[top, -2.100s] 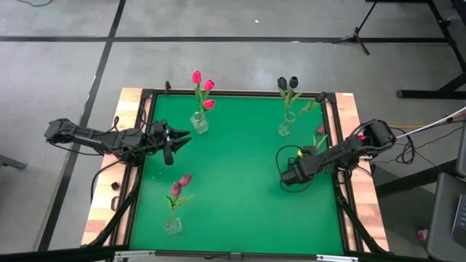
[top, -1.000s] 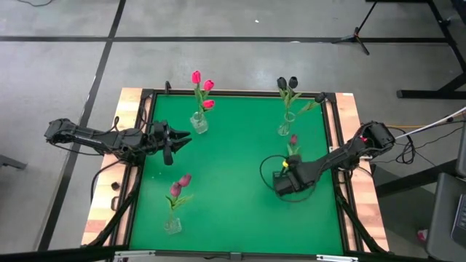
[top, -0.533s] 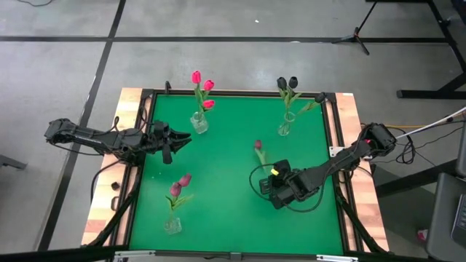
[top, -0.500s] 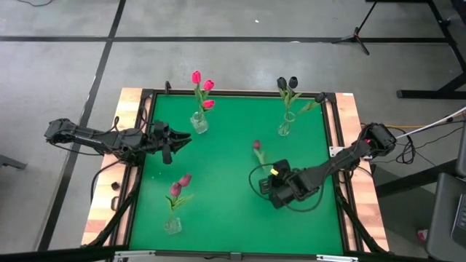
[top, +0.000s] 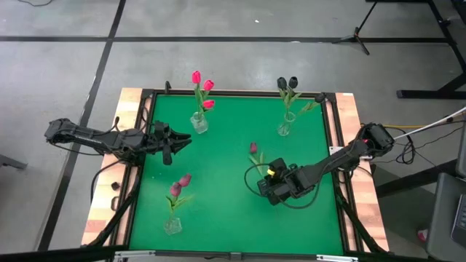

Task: Sort flowers into vase by color
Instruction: Put the dark red flower into the bottom transparent flower vase

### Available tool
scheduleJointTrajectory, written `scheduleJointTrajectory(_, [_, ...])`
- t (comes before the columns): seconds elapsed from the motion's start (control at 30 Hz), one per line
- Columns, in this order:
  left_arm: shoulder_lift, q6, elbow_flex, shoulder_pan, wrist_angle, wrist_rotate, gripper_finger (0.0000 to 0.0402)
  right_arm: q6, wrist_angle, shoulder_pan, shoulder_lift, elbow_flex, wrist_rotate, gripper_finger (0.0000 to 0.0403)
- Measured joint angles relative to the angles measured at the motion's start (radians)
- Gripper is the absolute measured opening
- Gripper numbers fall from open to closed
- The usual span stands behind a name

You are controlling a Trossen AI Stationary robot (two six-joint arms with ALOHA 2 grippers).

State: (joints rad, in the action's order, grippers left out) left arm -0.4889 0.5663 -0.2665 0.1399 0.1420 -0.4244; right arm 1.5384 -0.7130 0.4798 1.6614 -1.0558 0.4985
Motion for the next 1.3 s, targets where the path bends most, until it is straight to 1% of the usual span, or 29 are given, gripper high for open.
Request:
scheduleJointTrajectory(0.1, [0.000,0.000,0.000,0.000,-0.017,0.000,0.0137,-0.043,0.008,-0.041,0.041,0.000,-0.015,0.0201])
scheduleJointTrajectory(0.17, [0.000,0.000,0.000,0.000,-0.031,0.000,0.0137,-0.076,0.018,-0.071,0.075,0.001,-0.037,0.0219])
scheduleJointTrajectory(0.23, [0.000,0.001,0.000,0.000,-0.041,0.000,0.0137,-0.115,0.054,-0.092,0.103,0.001,-0.039,0.0229])
scheduleJointTrajectory(0.37, [0.000,0.001,0.000,0.000,-0.048,0.000,0.0137,-0.185,0.118,-0.120,0.151,0.001,-0.057,0.0232])
scheduleJointTrajectory(0.53, [0.000,0.000,0.000,0.000,-0.048,0.000,0.0137,-0.208,0.126,-0.127,0.197,-0.002,-0.092,0.0218])
scheduleJointTrajectory(0.63, [0.000,0.000,0.000,0.000,-0.054,0.000,0.0137,-0.195,0.122,-0.127,0.206,-0.003,-0.098,0.0198])
scheduleJointTrajectory(0.7, [0.000,0.000,0.000,0.000,-0.054,0.000,0.0137,-0.162,0.115,-0.127,0.207,-0.003,-0.099,0.0168])
scheduleJointTrajectory(0.77, [0.000,0.001,0.000,0.000,-0.053,-0.001,0.0137,-0.140,0.111,-0.127,0.207,-0.003,-0.101,0.0127])
scheduleJointTrajectory(0.9, [0.000,0.007,0.000,0.000,-0.053,-0.001,0.0137,-0.117,0.113,-0.128,0.208,-0.002,-0.106,0.0030])
scheduleJointTrajectory(0.93, [0.000,0.010,0.000,0.000,-0.053,-0.001,0.0137,-0.110,0.113,-0.128,0.208,-0.002,-0.104,0.0018])
scheduleJointTrajectory(0.97, [0.000,0.018,0.000,0.000,-0.053,-0.001,0.0137,-0.105,0.114,-0.127,0.208,-0.002,-0.099,0.0014])
scheduleJointTrajectory(1.1, [0.000,0.028,0.000,0.000,-0.052,0.001,0.0137,-0.093,0.108,-0.127,0.212,-0.012,-0.082,0.0024])
scheduleJointTrajectory(1.23, [0.000,0.031,0.000,0.000,-0.052,0.022,0.0137,-0.131,0.109,-0.127,0.217,-0.041,-0.062,0.0008])
scheduleJointTrajectory(1.3, [0.000,0.034,0.000,0.000,-0.052,0.023,0.0137,-0.158,0.125,-0.127,0.218,-0.062,-0.059,0.0011])
